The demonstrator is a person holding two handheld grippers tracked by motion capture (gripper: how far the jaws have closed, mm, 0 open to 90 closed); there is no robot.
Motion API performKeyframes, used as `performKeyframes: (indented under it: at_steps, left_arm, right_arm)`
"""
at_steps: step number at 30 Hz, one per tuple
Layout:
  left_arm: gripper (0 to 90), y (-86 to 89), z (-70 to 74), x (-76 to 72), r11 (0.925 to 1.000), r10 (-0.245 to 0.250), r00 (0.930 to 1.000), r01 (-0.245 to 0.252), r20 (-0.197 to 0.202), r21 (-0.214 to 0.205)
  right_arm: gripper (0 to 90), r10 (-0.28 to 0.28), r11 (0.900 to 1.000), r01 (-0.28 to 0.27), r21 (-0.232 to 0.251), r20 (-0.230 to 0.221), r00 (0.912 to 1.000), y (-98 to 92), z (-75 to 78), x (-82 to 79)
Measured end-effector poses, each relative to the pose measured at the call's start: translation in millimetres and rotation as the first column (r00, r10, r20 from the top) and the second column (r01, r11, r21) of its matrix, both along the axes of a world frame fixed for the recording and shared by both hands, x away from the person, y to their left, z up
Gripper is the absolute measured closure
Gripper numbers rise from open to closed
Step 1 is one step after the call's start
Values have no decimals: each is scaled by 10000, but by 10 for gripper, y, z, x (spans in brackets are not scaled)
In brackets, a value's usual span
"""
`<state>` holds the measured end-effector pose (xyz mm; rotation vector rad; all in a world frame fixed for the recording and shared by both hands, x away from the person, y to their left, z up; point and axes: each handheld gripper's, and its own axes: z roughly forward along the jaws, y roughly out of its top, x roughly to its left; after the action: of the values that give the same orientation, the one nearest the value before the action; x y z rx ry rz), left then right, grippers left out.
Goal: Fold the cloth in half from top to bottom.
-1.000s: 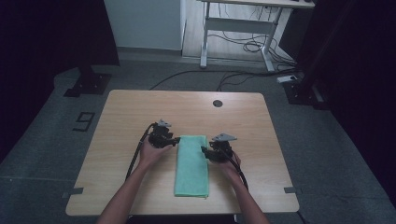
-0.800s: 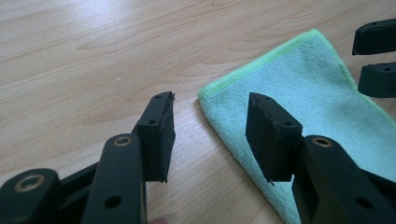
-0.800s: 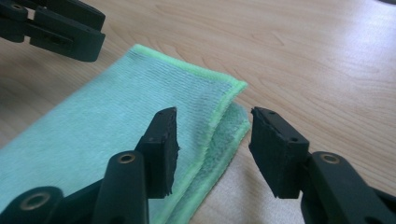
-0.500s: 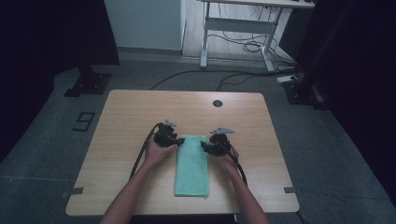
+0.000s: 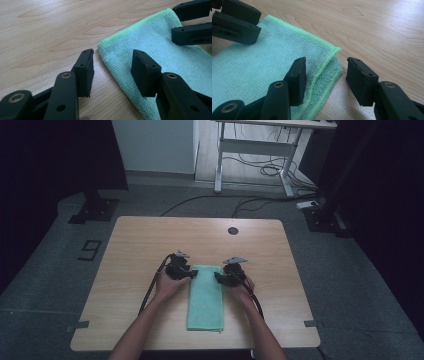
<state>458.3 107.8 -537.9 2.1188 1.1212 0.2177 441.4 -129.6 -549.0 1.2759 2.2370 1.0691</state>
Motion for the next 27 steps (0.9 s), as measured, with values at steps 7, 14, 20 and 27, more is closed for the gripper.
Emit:
performKeyframes:
  at_steps: [7,14,20,27]
  left_arm:
    - [692,-46,-8,-31,9997,-233,9997,233,43,34]
    - [799,-58,-7,-53,9988,-469,9989,469,35,107]
    - [846,-65,3,-68,9986,-521,9985,519,185,116]
    - [861,-70,10,-75,9984,-562,9983,560,181,111]
  right_arm:
    - [702,294,9995,-292,144,-104,9995,28,9,8]
    - [804,595,9977,-586,351,-269,9979,31,11,14]
    - [815,634,9968,-620,503,-273,9976,11,11,8]
    - [817,629,9965,-614,559,-246,9977,-6,22,2]
